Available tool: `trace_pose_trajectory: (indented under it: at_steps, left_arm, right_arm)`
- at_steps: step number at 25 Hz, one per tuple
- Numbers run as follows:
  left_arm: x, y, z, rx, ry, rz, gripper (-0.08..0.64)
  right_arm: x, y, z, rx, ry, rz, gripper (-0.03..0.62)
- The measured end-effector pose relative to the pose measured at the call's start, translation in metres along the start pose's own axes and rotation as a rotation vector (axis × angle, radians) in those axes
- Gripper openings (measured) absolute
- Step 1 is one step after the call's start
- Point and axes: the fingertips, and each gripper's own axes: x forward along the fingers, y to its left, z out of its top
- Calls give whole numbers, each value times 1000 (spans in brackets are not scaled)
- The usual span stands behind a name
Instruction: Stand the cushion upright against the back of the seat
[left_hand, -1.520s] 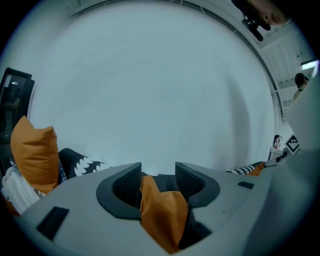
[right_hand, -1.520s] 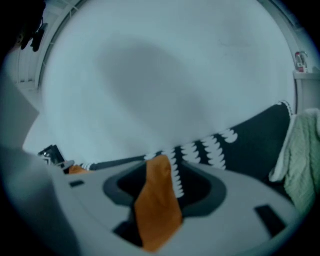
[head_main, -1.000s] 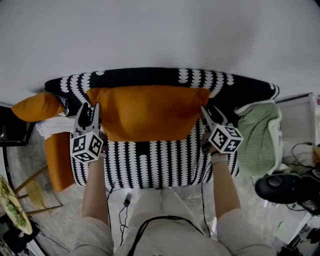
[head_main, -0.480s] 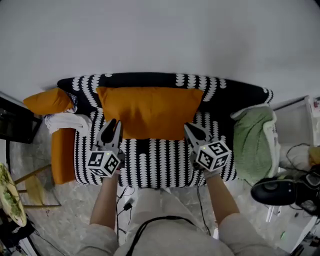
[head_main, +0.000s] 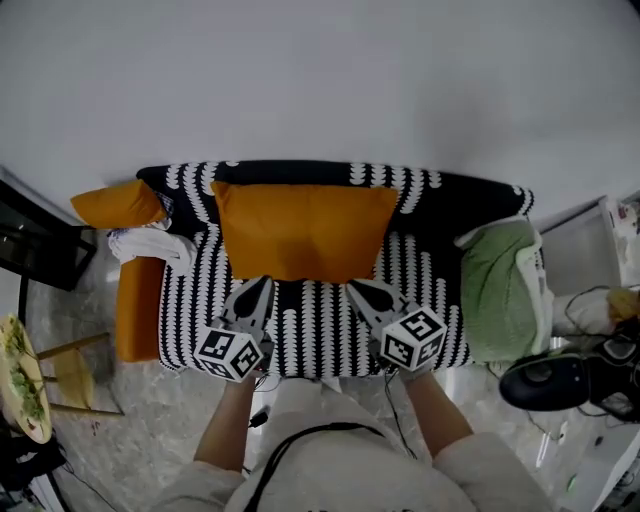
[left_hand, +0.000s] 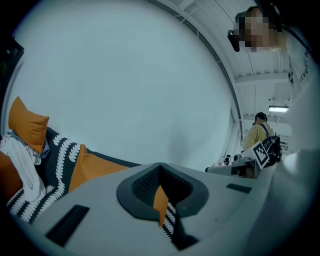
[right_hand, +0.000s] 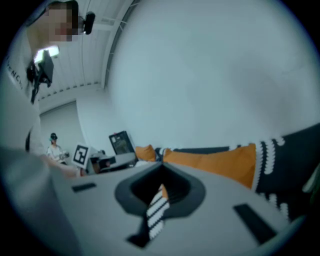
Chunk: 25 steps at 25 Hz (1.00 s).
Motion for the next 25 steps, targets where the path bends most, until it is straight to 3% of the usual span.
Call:
trace_pose_trajectory:
  at_steps: [9,17,25]
  left_arm:
    - [-34,-38,6,-61,-1,-15,25]
    - [-49,-71,5,-24,25,-46,25]
    - [-64,-83,13,4,22,-42,25]
  right_arm:
    - [-24,56,5,-16,-1,88,17]
    - [-42,80,2,-3,-10,117,17]
    - [-52,96,15,-84,-30,112,17]
